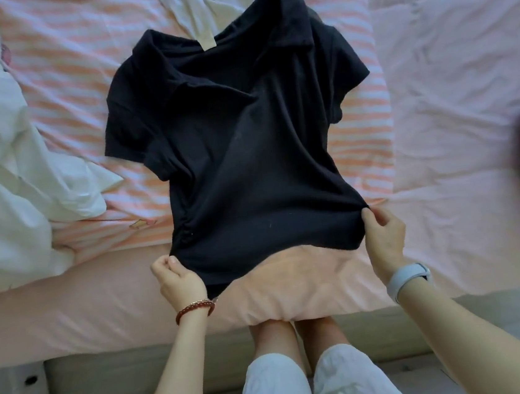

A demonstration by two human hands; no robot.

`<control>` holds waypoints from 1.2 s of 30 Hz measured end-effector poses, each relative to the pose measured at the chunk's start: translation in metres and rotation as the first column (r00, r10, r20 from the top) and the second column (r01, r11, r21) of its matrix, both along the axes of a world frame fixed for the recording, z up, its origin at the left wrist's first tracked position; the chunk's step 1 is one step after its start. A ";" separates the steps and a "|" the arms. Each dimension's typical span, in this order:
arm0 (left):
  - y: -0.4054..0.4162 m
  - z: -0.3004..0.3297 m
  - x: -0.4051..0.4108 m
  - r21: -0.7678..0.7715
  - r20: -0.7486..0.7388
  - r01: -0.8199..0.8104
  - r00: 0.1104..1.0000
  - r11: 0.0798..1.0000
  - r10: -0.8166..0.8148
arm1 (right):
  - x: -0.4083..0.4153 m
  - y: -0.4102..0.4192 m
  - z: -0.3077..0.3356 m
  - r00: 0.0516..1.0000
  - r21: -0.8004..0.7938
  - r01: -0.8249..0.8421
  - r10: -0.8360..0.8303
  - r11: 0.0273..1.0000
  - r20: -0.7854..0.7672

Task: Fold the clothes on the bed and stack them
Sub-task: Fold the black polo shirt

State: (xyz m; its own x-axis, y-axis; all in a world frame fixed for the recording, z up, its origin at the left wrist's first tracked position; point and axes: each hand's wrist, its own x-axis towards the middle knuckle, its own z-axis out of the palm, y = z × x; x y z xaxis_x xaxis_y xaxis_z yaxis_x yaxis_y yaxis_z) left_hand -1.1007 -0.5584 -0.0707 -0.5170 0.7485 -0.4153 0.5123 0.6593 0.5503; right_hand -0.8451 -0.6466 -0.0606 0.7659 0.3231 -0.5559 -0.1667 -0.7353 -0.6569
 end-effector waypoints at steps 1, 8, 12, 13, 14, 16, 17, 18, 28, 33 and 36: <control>0.001 0.001 -0.003 0.002 0.004 0.014 1.000 1.000 -0.014 | 0.004 0.000 -0.001 1.000 0.010 0.014 -0.014 1.000 0.002; -0.009 0.006 -0.022 -0.004 0.010 0.015 1.000 1.000 -0.015 | 0.016 -0.008 0.003 0.995 0.030 0.047 -0.049 0.998 0.084; -0.012 0.007 -0.019 0.004 0.032 -0.025 0.999 1.000 0.025 | 0.014 -0.007 0.007 0.990 0.080 0.070 -0.079 0.994 0.118; -0.013 0.007 -0.018 0.008 0.029 -0.015 0.999 1.000 0.014 | 0.012 -0.007 0.009 0.987 0.075 0.043 -0.054 0.996 0.150; -0.015 0.008 -0.018 0.015 0.023 -0.001 1.000 1.000 0.001 | 0.011 -0.008 0.010 0.984 0.065 0.007 -0.019 0.998 0.179; -0.020 0.007 -0.021 0.013 0.000 0.035 0.999 0.999 -0.035 | 0.009 -0.012 0.012 0.976 0.013 -0.064 0.060 0.998 0.211; -0.023 0.005 -0.023 -0.013 -0.018 0.061 0.998 0.998 -0.061 | 0.009 -0.016 0.010 0.973 -0.034 -0.098 0.103 0.995 0.207; -0.026 0.003 -0.026 -0.060 -0.036 0.092 0.995 0.994 -0.094 | 0.010 -0.022 0.007 0.970 -0.089 -0.131 0.146 0.987 0.194; -0.014 -0.014 -0.020 -0.345 0.148 0.134 0.985 0.929 -0.087 | 0.005 -0.040 -0.012 0.962 -0.265 -0.272 0.261 0.925 -0.077; -0.018 -0.010 -0.022 -0.416 0.187 0.186 0.975 0.890 -0.117 | 0.012 -0.035 -0.008 0.960 -0.204 -0.257 0.225 0.945 -0.168; -0.023 -0.014 -0.025 -0.378 0.098 0.227 0.974 0.898 -0.205 | 0.010 -0.032 -0.010 0.949 -0.193 -0.263 0.218 0.945 -0.226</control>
